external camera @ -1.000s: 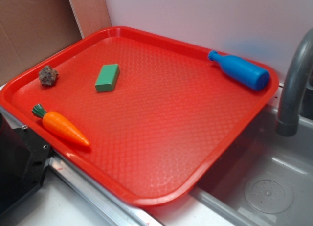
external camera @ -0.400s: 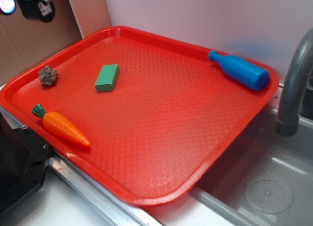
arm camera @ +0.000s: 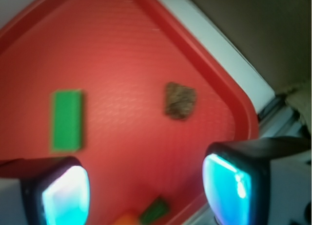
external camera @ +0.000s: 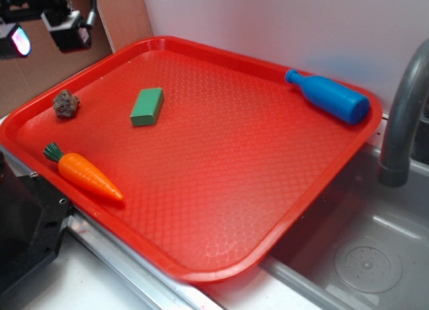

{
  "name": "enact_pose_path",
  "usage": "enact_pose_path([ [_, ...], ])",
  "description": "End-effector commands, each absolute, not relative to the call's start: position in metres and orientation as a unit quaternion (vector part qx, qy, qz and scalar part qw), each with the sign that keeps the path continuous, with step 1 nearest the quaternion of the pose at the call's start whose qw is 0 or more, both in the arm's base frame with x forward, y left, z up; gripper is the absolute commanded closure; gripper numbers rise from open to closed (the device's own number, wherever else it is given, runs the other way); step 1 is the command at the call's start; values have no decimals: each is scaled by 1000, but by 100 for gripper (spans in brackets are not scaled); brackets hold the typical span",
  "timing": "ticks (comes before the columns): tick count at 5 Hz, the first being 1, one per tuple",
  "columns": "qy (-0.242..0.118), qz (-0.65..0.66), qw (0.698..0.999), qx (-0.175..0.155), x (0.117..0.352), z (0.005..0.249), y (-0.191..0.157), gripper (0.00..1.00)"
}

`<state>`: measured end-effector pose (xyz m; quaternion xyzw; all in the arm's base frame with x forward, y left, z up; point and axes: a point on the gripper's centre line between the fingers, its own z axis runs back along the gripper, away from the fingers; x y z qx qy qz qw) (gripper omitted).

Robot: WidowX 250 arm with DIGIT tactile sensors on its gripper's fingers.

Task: Grab the rock.

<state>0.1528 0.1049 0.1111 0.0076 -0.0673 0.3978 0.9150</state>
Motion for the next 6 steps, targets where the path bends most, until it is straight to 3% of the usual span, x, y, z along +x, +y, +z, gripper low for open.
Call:
enact_pose_path([
  [1,-78,473,877,36,141,81,153,0],
  [2,-113,482,868,30,156,63,160,0],
  [3,-110,456,883,-27,172,38,151,0],
  [5,-70,445,893,-11,177,13,141,0],
  [6,-63,449,891,6,174,17,138,100],
])
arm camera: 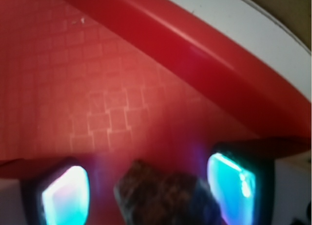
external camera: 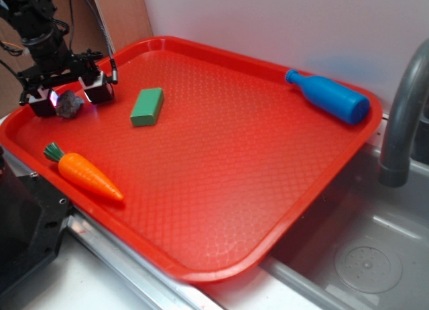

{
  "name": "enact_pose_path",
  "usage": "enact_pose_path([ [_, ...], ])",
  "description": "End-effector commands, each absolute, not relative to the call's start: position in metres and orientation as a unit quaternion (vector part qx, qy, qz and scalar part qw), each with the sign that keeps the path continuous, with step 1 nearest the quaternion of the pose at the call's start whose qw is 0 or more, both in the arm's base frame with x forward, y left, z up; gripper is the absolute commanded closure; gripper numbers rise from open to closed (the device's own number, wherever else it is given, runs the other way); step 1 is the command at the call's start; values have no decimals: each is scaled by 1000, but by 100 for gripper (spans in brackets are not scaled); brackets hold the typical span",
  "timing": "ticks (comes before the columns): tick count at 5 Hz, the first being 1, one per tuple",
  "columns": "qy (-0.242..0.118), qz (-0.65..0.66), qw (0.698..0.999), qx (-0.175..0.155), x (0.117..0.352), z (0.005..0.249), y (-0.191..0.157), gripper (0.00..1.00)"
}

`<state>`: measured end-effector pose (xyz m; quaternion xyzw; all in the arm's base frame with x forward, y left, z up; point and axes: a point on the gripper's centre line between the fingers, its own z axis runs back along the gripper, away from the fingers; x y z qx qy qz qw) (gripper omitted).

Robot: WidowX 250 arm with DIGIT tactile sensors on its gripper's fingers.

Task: Grab the rock.

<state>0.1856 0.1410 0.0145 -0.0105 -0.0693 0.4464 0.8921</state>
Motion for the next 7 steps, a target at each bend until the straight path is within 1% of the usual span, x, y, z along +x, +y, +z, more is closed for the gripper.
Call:
enact_pose_path([
  [1,-62,447,892,11,169,22,136,100],
  [2,-61,430,901,13,166,40,135,100],
  [3,-67,363,929,1,169,82,125,100],
  [4,-63,247,966,-50,181,132,101,100],
  [5,-70,151,986,-31,196,170,72,100],
  [6,-83,89,993,-9,208,204,42,100],
  [7,-112,39,993,5,203,233,15,100],
])
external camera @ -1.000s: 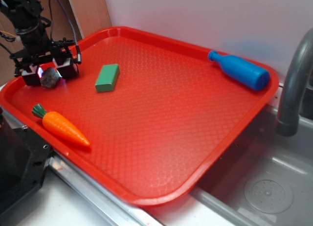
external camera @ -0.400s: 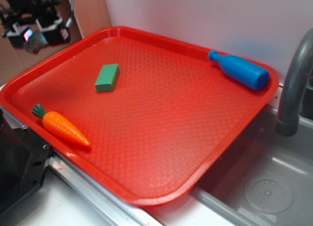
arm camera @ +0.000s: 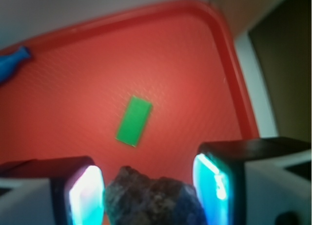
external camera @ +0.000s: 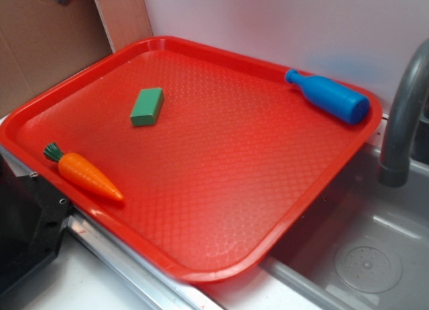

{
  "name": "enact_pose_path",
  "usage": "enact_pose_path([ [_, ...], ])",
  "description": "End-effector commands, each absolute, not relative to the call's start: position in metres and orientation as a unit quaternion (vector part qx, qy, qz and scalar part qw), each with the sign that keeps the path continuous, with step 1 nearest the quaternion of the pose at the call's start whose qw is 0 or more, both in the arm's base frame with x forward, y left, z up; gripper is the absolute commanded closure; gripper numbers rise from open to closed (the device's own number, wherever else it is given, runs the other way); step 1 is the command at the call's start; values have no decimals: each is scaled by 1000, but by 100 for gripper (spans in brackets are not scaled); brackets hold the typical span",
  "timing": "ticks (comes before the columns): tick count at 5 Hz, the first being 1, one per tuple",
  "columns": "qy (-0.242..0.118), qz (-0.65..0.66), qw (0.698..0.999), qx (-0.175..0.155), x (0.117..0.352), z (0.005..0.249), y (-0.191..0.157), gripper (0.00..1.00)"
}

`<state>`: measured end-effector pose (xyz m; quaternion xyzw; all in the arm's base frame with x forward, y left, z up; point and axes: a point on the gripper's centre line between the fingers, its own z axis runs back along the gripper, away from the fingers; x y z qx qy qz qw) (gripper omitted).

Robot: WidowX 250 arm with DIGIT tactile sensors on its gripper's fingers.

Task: Grab the rock.

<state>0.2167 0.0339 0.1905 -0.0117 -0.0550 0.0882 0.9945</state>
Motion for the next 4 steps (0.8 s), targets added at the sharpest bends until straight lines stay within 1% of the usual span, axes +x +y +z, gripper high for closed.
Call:
enact_pose_path([
  [1,-121,7,993,-17,194,248,-3,100],
  [2,-109,4,994,-23,177,251,-16,100],
  [3,-100,-2,994,-40,166,250,-22,100],
  [4,-105,12,993,-44,163,244,-26,100],
])
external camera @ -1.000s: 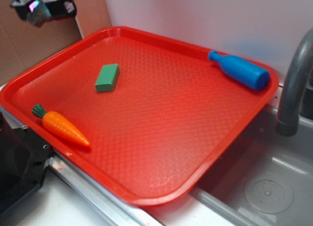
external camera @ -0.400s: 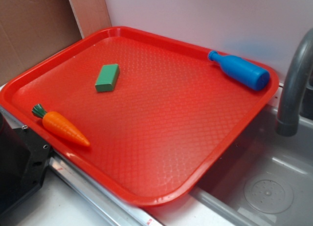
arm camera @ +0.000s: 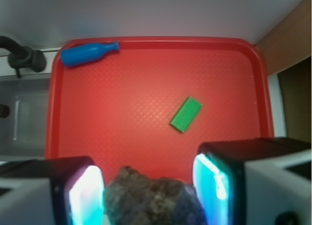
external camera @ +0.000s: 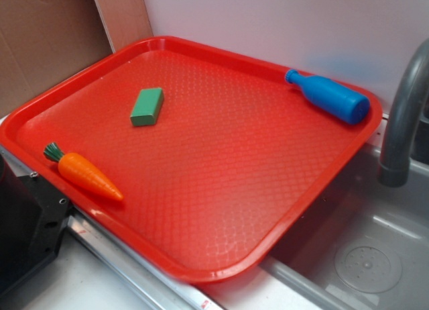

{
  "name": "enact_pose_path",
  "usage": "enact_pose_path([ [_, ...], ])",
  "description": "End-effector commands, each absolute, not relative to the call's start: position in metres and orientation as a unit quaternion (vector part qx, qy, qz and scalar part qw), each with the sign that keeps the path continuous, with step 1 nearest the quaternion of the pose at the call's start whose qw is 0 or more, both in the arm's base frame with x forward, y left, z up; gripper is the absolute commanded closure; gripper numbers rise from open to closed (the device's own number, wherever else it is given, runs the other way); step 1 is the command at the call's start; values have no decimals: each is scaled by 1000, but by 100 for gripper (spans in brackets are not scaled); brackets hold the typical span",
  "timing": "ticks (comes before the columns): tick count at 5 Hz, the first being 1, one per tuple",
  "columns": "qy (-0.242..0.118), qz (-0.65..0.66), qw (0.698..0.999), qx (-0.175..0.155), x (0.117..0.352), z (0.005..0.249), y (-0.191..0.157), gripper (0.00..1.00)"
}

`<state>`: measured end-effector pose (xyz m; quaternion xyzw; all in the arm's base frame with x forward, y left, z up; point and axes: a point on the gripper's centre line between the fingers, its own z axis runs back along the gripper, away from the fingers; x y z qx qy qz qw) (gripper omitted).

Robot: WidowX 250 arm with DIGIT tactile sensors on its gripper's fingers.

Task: Grab the rock.

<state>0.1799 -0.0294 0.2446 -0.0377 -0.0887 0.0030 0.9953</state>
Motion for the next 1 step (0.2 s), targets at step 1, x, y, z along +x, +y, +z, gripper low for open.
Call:
enact_pose_path([
  [1,-97,14,994,-45,167,241,-28,100],
])
